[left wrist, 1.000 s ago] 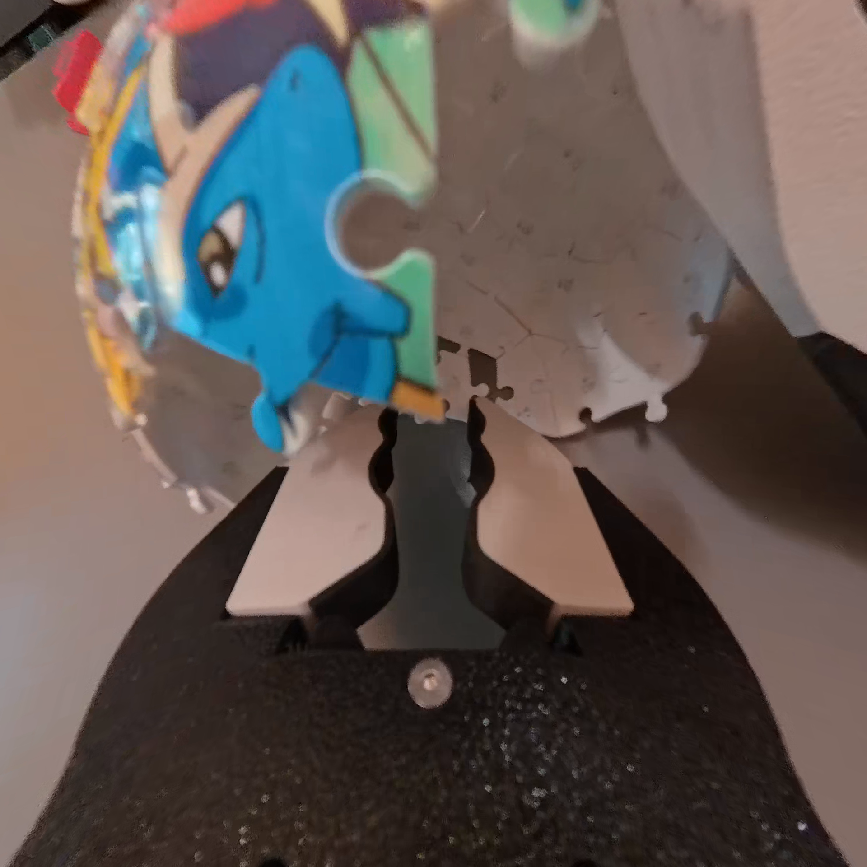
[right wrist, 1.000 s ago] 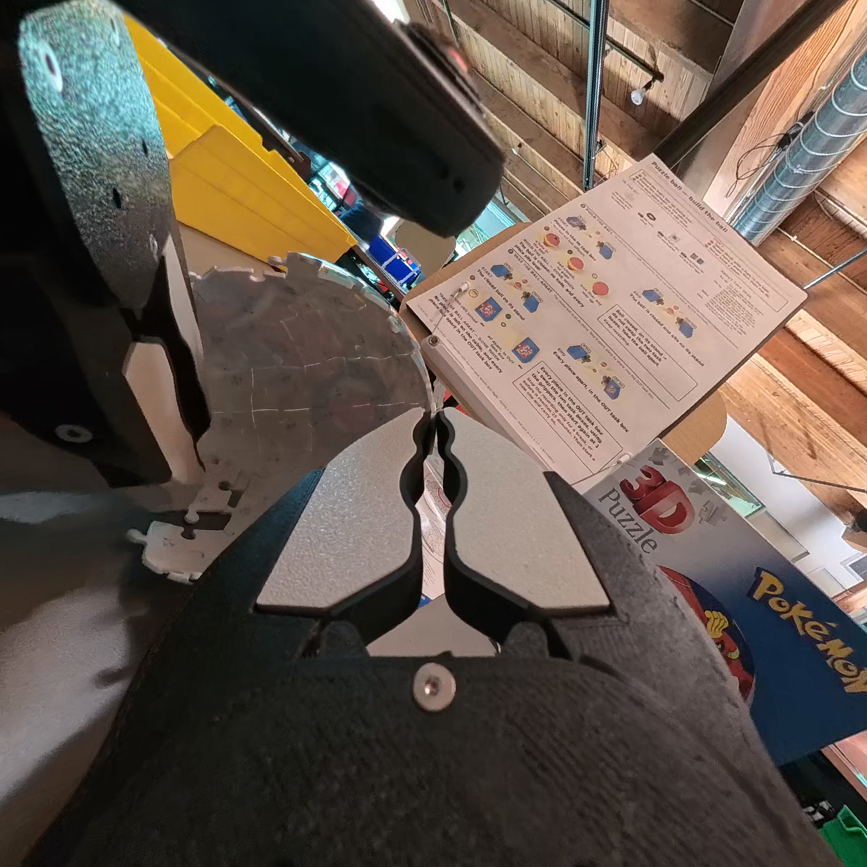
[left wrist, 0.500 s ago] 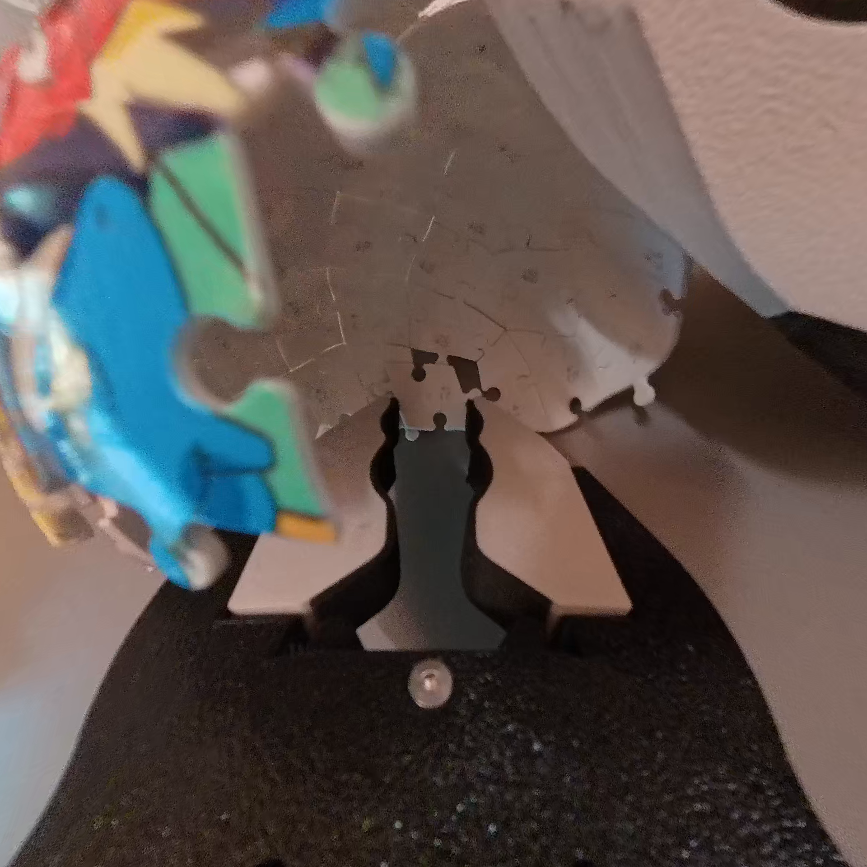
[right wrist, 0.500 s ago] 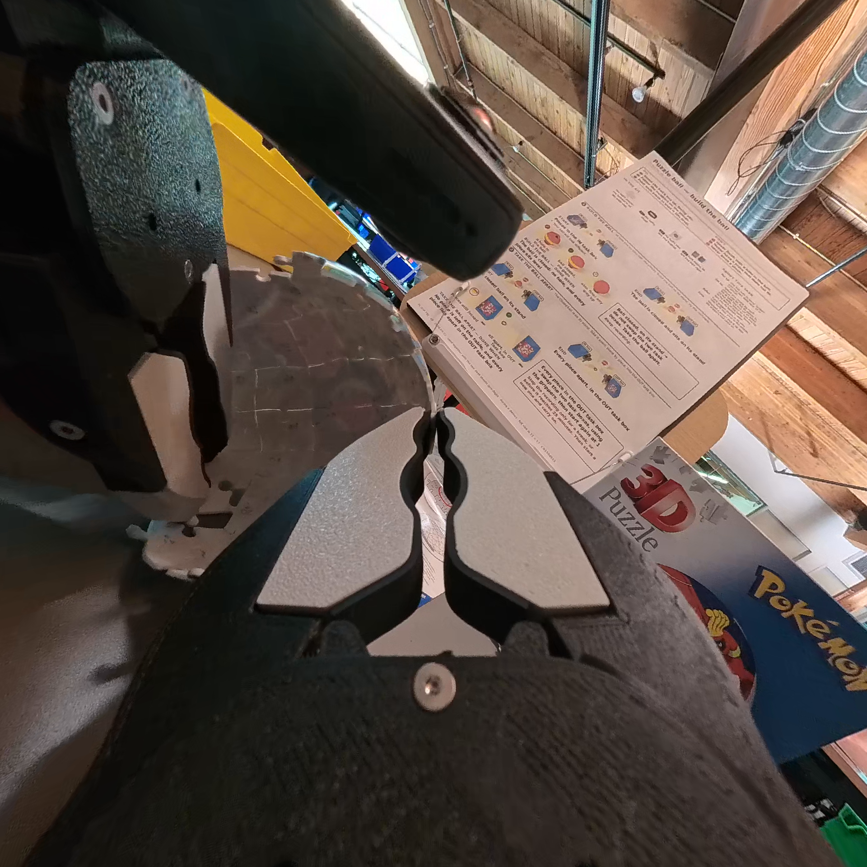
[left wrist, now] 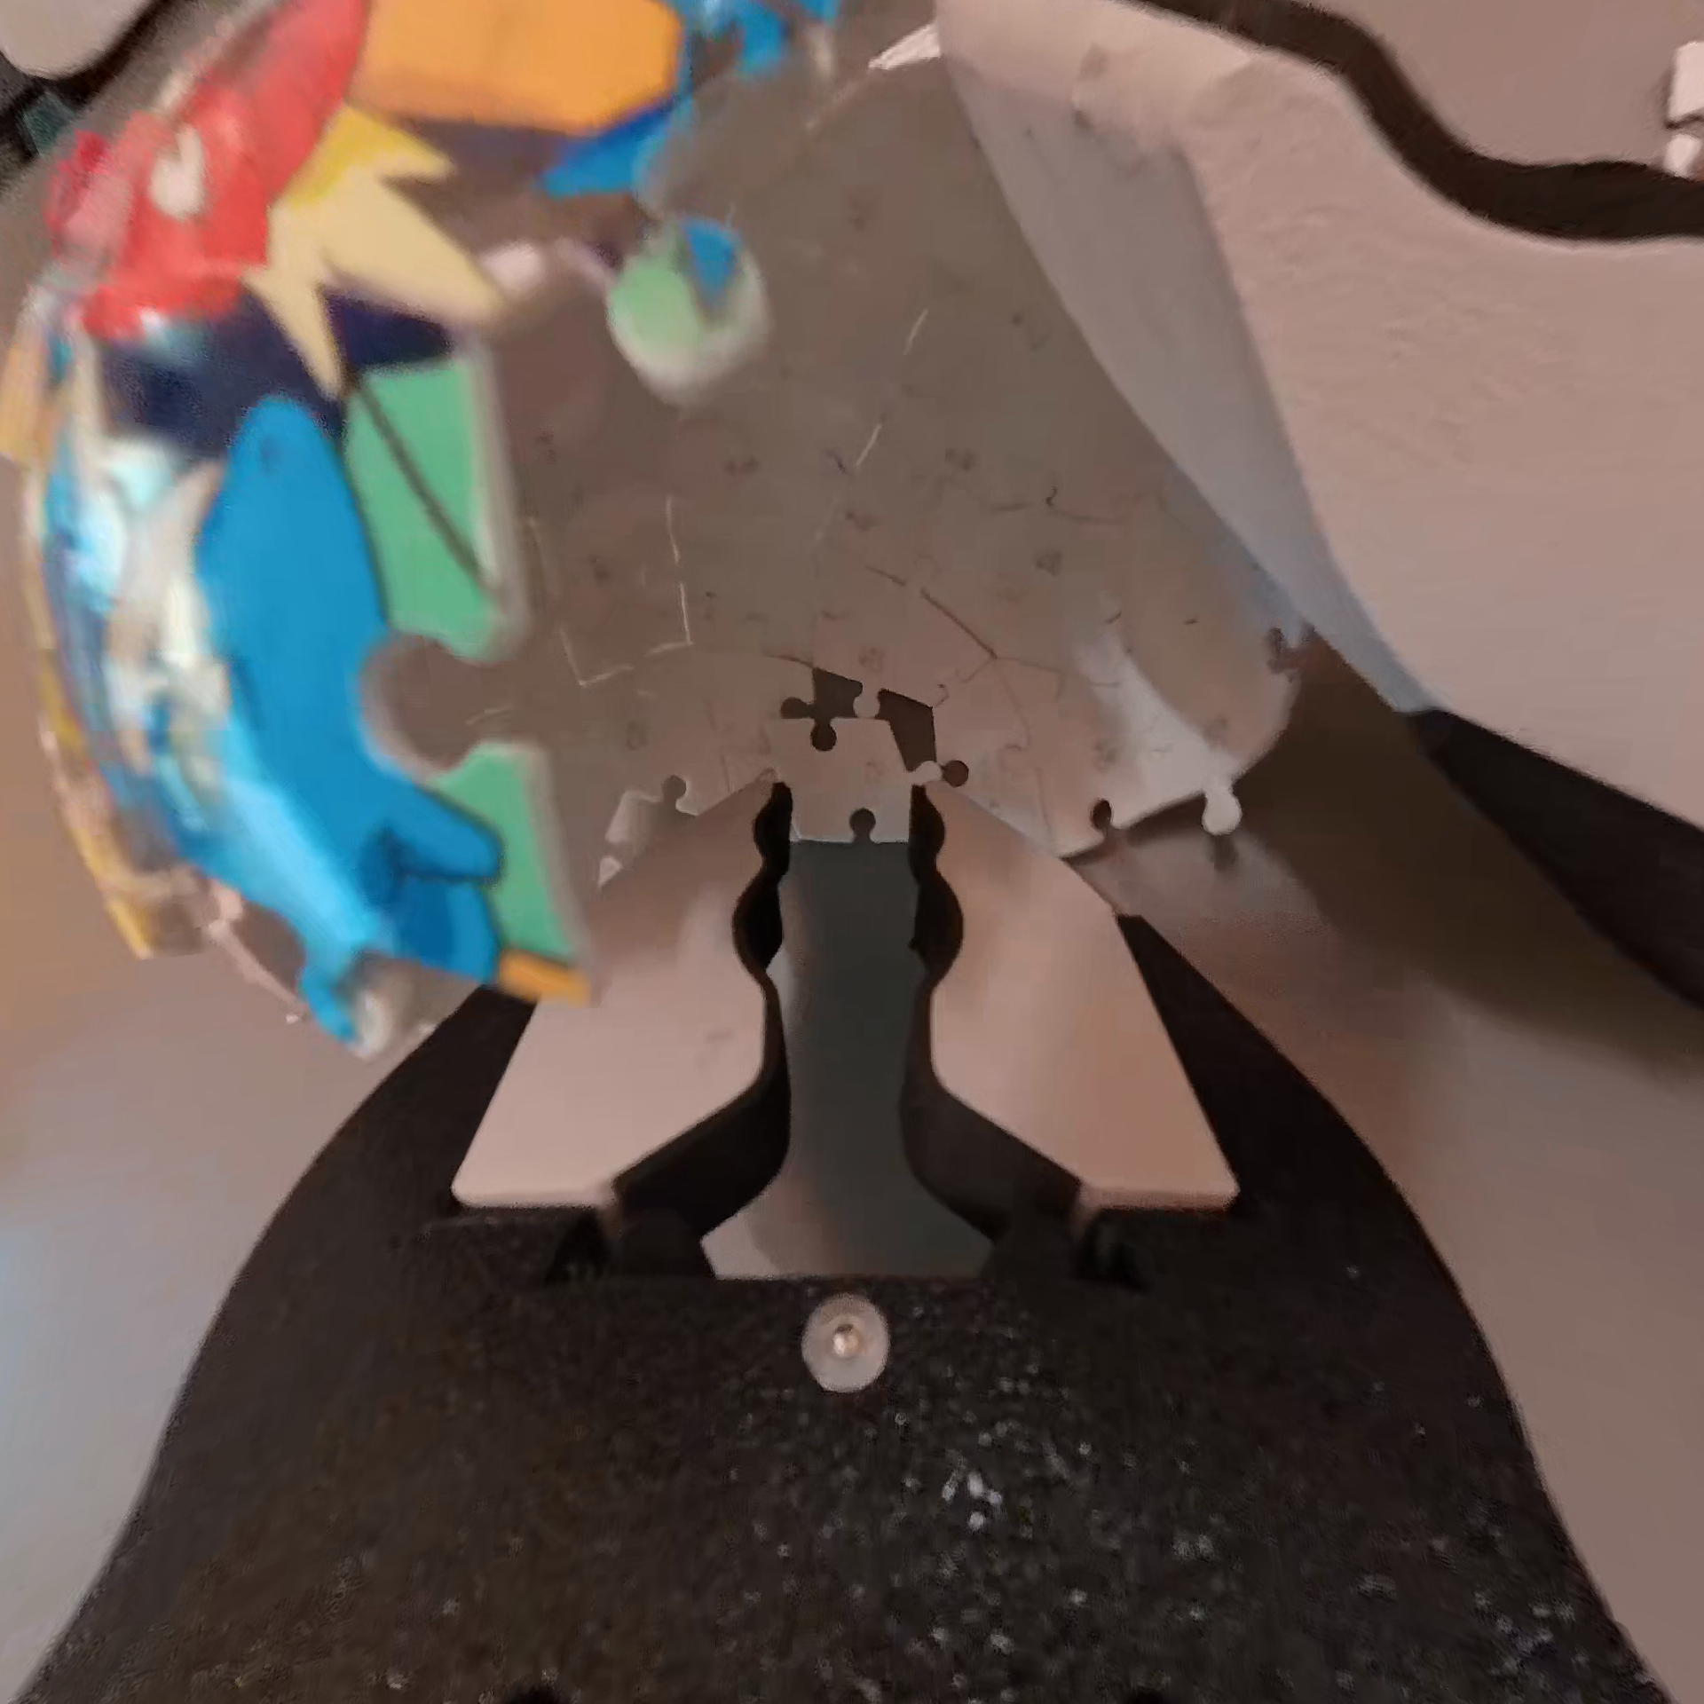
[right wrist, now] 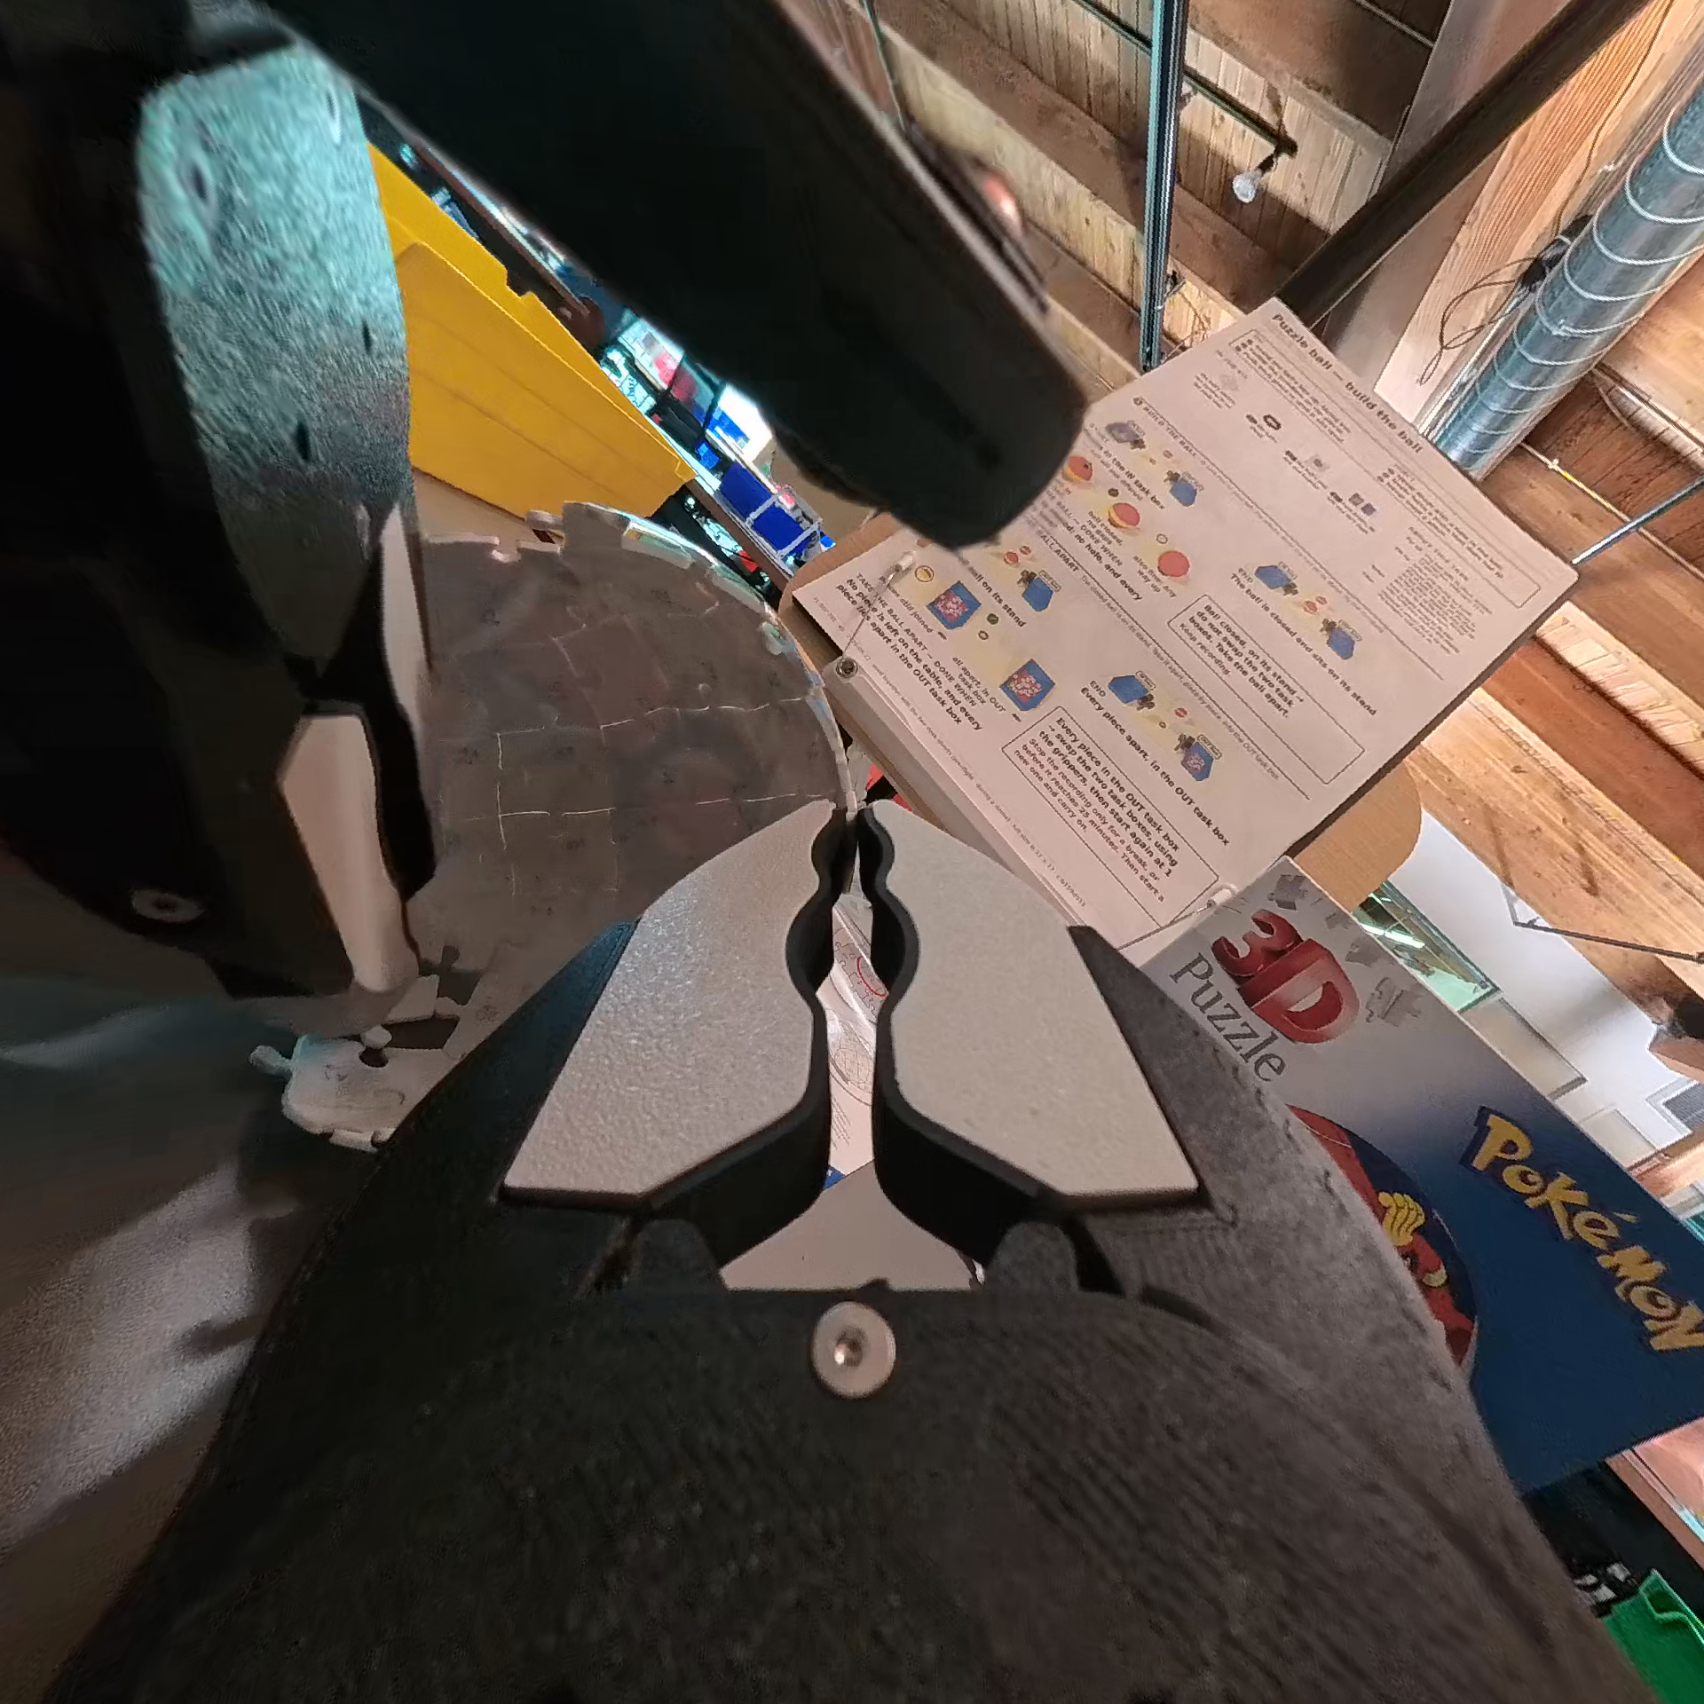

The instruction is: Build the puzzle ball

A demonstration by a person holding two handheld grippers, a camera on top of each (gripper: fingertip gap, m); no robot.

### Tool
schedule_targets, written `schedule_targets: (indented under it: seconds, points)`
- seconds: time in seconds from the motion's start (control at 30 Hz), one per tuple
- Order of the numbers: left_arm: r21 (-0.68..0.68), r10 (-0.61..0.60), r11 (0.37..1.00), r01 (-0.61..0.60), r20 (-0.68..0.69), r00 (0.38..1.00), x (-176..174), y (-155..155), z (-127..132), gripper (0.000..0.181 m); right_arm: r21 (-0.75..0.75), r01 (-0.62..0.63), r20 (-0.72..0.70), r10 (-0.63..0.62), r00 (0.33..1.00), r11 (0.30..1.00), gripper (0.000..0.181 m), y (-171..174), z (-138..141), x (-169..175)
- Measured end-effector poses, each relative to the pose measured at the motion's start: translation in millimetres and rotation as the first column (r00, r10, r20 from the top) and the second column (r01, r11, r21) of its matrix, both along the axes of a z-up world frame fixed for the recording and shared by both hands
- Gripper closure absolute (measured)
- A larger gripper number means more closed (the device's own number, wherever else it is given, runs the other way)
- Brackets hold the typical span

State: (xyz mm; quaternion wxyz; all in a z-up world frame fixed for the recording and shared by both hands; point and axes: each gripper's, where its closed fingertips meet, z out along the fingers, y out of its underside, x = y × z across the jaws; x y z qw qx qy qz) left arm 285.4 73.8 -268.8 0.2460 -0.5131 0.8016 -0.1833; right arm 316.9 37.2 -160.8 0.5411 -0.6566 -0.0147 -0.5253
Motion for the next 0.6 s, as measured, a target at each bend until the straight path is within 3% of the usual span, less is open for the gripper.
schedule_targets:
  seconds: [0.17, 0.33, 0.4, 0.6]
  points:
    - [0.035, 0.061, 0.998, -0.061, 0.003, 0.998, 3.7, 2.4, -4.9, 0.158, 0.002, -0.002, -0.002, 0.002, 1.0, 1.0, 0.179, 0.0, 0.0, -0.2]
    - [0.071, -0.024, 0.997, 0.022, 0.025, 0.999, 7.0, -0.2, -4.7, 0.161, 0.002, -0.001, -0.002, 0.001, 1.0, 1.0, 0.179, 0.0, 0.0, -0.2]
    - [0.049, -0.057, 0.997, 0.056, 0.029, 0.998, 6.5, -1.7, -5.3, 0.164, 0.003, -0.001, -0.005, 0.001, 1.0, 1.0, 0.179, -0.3, -0.1, 0.3]
    - [-0.035, 0.03, 0.999, -0.029, 0.033, 0.999, -9.3, 7.7, 0.9, 0.155, 0.001, -0.001, -0.003, 0.001, 1.0, 1.0, 0.179, -0.1, 0.1, 0.2]
